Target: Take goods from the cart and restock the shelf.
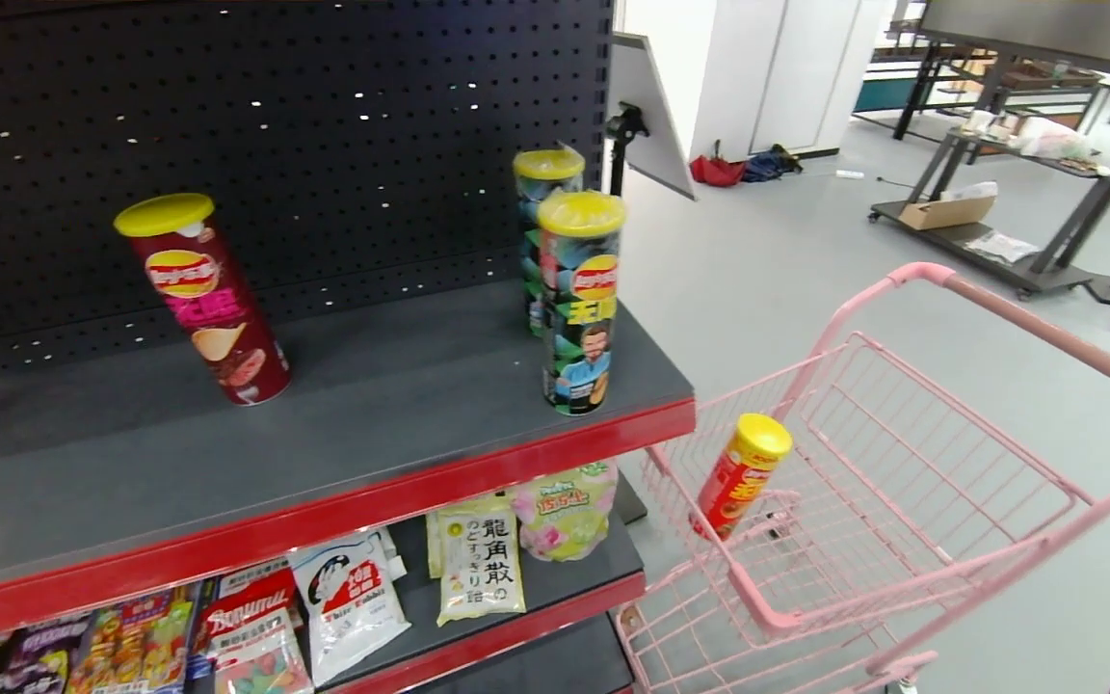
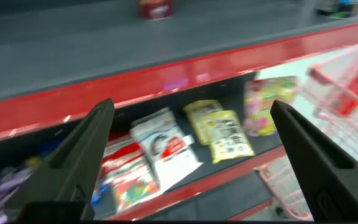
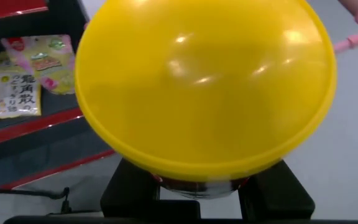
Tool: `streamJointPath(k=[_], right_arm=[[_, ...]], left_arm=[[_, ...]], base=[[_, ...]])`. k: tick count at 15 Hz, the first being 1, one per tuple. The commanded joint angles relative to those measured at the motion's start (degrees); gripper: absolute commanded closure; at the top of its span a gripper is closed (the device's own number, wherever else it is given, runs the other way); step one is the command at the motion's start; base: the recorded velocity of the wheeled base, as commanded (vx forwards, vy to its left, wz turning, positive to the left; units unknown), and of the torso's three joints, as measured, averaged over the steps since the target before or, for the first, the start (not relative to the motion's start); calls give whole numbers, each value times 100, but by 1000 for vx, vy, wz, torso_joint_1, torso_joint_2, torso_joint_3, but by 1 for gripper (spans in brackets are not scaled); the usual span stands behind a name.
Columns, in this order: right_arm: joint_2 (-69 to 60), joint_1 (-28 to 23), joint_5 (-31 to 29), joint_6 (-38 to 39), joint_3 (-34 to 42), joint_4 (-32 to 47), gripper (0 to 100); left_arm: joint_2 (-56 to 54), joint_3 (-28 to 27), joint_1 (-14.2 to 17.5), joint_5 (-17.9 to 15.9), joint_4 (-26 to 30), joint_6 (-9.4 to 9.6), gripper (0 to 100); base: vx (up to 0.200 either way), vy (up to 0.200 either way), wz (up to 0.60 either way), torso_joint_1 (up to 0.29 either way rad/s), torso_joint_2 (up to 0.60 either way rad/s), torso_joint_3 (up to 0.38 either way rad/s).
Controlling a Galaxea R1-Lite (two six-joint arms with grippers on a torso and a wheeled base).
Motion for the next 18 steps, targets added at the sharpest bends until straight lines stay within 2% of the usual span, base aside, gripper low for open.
streamJointPath(k=[1, 5, 10, 13, 18], right_arm=[[-77, 7, 5, -3, 45, 9, 100], [-376, 33, 14, -21, 229, 9, 100], [-1097, 51, 58, -82, 484, 1, 100], [-1949, 393, 58, -100, 862, 45, 100], [-2046, 604, 58, -197, 889, 1, 100]], left_arm=[[5, 0, 4, -1, -2, -7, 0], [5, 0, 4, -1, -2, 2, 0], [5, 0, 4, -1, -2, 11, 0], [5, 0, 4, -1, -2, 11, 0], [5, 0, 4, -1, -2, 11, 0]], base=[[0, 0, 600, 12, 2, -2], [0, 0, 600, 2, 0, 4], [0, 0, 0, 0, 0, 0], [0, 200, 0, -2, -2, 2], [0, 200, 0, 0, 3, 0]])
